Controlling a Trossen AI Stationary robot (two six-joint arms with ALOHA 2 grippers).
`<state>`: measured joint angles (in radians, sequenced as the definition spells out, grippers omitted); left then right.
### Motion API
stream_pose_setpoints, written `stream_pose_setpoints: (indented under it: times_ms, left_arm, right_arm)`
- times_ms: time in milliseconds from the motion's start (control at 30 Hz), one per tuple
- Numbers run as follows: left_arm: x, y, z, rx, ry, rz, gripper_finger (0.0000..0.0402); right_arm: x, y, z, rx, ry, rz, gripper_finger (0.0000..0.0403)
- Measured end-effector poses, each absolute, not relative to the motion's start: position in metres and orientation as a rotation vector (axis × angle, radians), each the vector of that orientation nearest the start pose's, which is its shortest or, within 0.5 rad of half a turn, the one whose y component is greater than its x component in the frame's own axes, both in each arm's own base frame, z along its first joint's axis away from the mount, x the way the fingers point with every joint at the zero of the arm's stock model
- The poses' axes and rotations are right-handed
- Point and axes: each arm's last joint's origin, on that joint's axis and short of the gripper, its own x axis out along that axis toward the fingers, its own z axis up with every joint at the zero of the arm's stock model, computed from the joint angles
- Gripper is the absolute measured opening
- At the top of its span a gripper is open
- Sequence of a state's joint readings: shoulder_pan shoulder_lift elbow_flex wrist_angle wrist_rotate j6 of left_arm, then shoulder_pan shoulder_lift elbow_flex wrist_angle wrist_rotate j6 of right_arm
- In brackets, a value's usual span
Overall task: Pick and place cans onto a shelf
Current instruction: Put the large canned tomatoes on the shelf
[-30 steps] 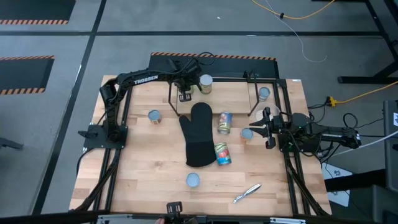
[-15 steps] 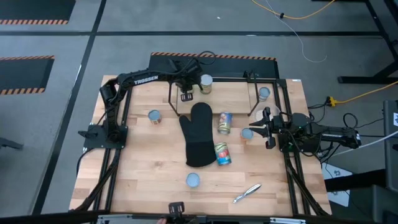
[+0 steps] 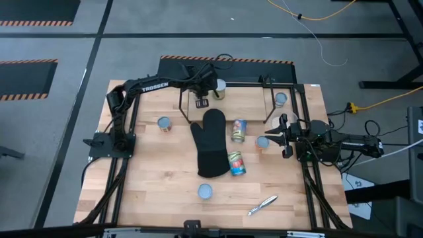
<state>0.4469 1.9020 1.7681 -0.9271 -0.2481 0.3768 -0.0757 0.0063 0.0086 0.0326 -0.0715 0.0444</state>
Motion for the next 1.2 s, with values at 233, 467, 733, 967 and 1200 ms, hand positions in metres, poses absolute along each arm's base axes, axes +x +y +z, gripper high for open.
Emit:
stream_pose_setpoints:
  times_ms: [233, 467, 733, 967, 1200]
  left_arm:
    - [0.370, 0.153, 0.333, 0.264, 1.128, 0.361, 0.0032]
    - [0.357, 0.114, 0.371, 0.226, 1.097, 0.246, 0.0022]
    - [0.309, 0.066, 0.409, 0.114, 0.987, 0.151, 0.0013]
    - [0.273, 0.016, 0.375, 0.122, 0.860, 0.150, 0.0016]
    - [0.248, -0.015, 0.320, 0.123, 0.686, 0.079, 0.0023]
  right_arm:
    - [0.097, -0.005, 0.170, 0.042, -0.042, -0.003, 0.0084]
    - [0.097, -0.005, 0.171, 0.048, -0.054, -0.003, 0.0109]
    - [0.096, -0.005, 0.179, 0.114, -0.114, 0.005, 0.0188]
    - [0.092, -0.004, 0.206, 0.109, -0.156, 0.022, 0.0196]
    - [0.103, -0.005, 0.235, 0.119, -0.083, 0.021, 0.0197]
